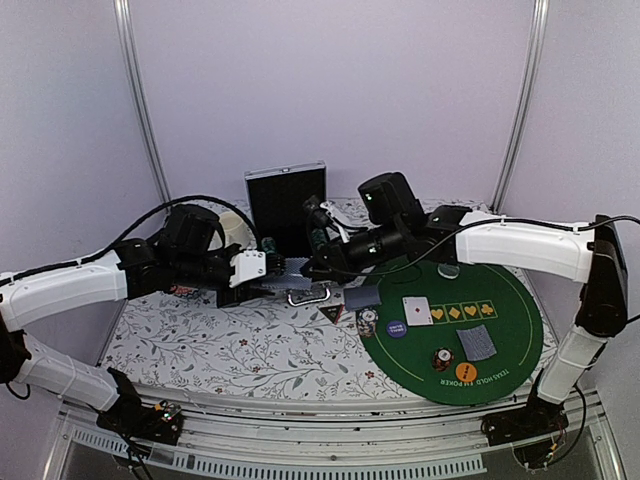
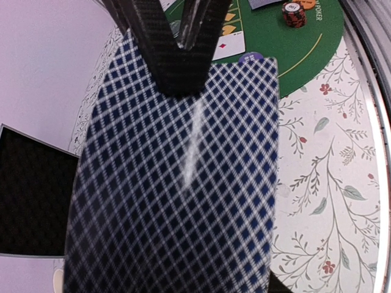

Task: Distribute texas hold em gaming equipment
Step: Pick up the poker card from the face-down deck piles, then flop the poker card in the community card area, then adjust the poker card in the community card area, then pick up the poker card from the face-down deck piles.

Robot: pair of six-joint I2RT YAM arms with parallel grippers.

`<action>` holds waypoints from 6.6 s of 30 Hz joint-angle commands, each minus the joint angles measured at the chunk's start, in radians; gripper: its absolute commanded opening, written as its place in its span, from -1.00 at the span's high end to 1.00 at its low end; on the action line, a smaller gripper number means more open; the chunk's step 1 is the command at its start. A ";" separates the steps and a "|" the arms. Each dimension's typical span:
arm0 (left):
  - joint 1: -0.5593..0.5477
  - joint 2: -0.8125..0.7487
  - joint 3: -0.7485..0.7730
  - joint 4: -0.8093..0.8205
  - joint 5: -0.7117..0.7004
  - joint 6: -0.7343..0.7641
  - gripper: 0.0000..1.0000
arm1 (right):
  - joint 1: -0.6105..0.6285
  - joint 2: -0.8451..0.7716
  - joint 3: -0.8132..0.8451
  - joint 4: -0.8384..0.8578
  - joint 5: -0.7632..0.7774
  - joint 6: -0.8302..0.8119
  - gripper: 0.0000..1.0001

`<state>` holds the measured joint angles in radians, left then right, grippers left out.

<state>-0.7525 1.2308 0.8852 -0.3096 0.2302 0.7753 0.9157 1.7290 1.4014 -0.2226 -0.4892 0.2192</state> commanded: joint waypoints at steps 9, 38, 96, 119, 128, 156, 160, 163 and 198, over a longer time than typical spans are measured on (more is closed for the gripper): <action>-0.010 -0.007 0.003 0.023 0.017 0.005 0.17 | -0.087 -0.243 0.014 -0.291 0.199 -0.109 0.96; -0.010 -0.008 0.004 0.018 0.015 0.004 0.17 | -0.236 -0.080 -0.458 -0.344 1.193 -0.725 0.95; -0.010 -0.004 0.005 0.018 0.012 0.002 0.17 | -0.654 -0.332 -0.388 -0.362 0.392 -0.072 -0.28; -0.010 -0.019 0.003 0.012 0.020 0.004 0.17 | -0.610 0.046 -0.461 -0.301 0.289 0.109 0.22; -0.010 -0.017 0.006 0.012 0.023 0.004 0.17 | -0.603 -0.056 -0.384 -0.396 0.249 0.080 0.14; -0.010 -0.022 0.012 0.016 0.054 -0.005 0.17 | -0.004 0.047 -0.065 0.296 -0.077 0.051 -0.99; -0.011 -0.019 0.013 0.015 0.054 -0.005 0.17 | 0.005 0.087 -0.041 0.340 -0.105 0.066 -1.00; -0.011 -0.021 0.012 0.014 0.053 -0.005 0.17 | 0.011 0.119 -0.021 0.347 -0.106 0.066 -1.00; -0.010 -0.008 0.011 0.022 0.031 -0.002 0.28 | 0.008 0.031 0.070 -0.049 0.066 -0.031 0.58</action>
<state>-0.7525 1.2289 0.8852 -0.3050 0.2264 0.7692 0.9371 1.7935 1.4349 -0.1883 -0.4168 0.1928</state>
